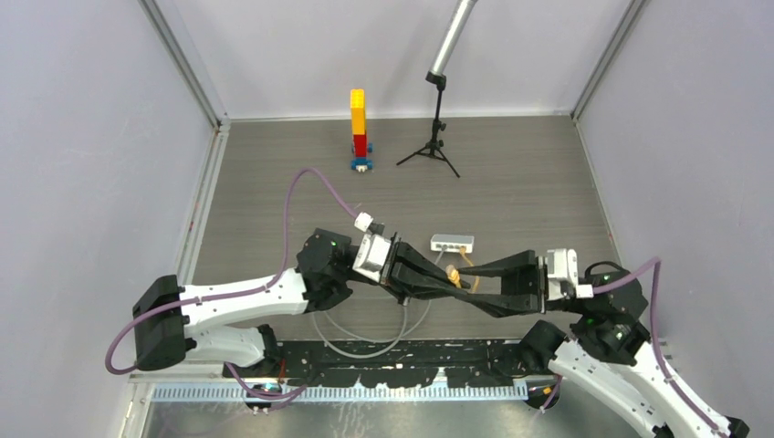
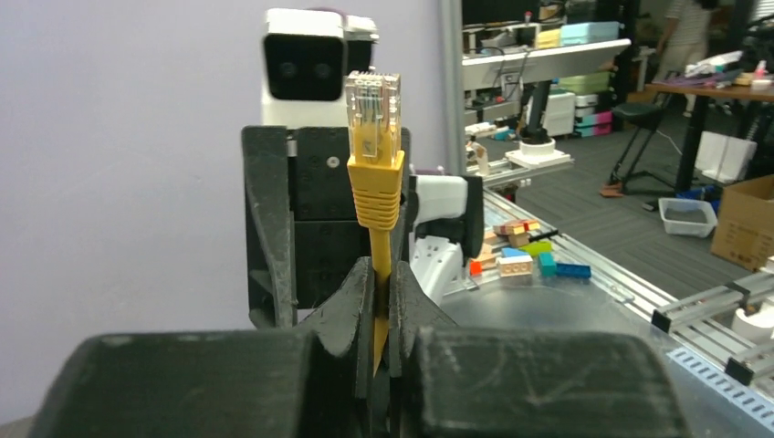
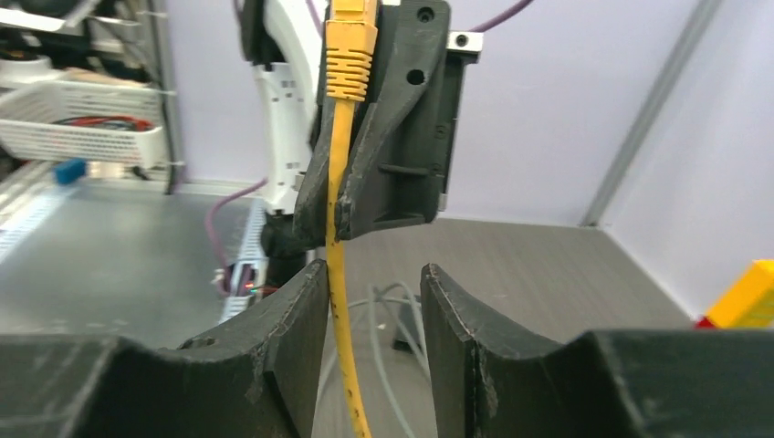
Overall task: Insert the plug into the switch port
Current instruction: Pick up the connector from the center of the board.
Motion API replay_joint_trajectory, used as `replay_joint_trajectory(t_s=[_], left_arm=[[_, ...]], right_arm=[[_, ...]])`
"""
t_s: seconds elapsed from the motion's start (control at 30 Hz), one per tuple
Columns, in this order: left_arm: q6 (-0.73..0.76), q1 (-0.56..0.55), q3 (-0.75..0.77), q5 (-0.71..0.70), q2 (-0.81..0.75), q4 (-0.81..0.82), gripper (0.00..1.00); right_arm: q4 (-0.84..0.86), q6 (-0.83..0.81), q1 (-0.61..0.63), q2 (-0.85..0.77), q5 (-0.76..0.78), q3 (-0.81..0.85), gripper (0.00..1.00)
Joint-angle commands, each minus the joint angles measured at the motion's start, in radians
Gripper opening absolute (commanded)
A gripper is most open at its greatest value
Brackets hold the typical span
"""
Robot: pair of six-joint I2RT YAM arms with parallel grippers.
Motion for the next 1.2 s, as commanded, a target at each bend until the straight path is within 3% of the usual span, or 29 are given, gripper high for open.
replay_joint_trajectory(t_s=[0.0, 0.13, 0.27, 0.3, 0.43, 0.5, 0.6, 0.73, 0.9, 1.17], left_arm=[[-0.018, 0.000, 0.040, 0.118, 0.000, 0.089, 0.00], [-0.038, 0.000, 0.065, 0.160, 0.019, 0.076, 0.00], [-0.036, 0.001, 0.057, 0.150, 0.023, 0.072, 0.00], [-0.032, 0.001, 0.052, 0.131, 0.018, 0.064, 0.08], [0.041, 0.000, 0.005, -0.055, -0.047, -0.076, 0.73], [0.105, 0.001, -0.006, -0.191, -0.103, -0.220, 0.85], [0.168, -0.002, -0.030, -0.431, -0.191, -0.332, 0.86], [0.198, -0.002, -0.078, -0.620, -0.248, -0.283, 0.86], [0.209, -0.002, -0.027, -0.683, -0.196, -0.274, 0.85], [0.187, -0.001, 0.054, -0.703, -0.055, -0.184, 0.79]], right_arm=[[0.082, 0.088, 0.003, 0.103, -0.176, 0.049, 0.44], [0.149, 0.140, 0.003, 0.129, -0.194, 0.034, 0.36], [0.161, 0.126, 0.002, 0.117, -0.181, 0.032, 0.03], [0.139, 0.109, 0.003, 0.112, -0.164, 0.035, 0.01], [0.022, 0.014, 0.003, 0.062, 0.007, 0.031, 0.00], [-0.012, -0.024, 0.002, 0.035, 0.088, 0.022, 0.00], [-0.077, -0.092, 0.002, 0.016, 0.173, 0.021, 0.00], [-0.120, -0.174, 0.003, 0.025, 0.274, 0.028, 0.00], [-0.138, -0.239, 0.003, 0.078, 0.389, 0.042, 0.00], [-0.117, -0.254, 0.003, 0.100, 0.395, 0.042, 0.01]])
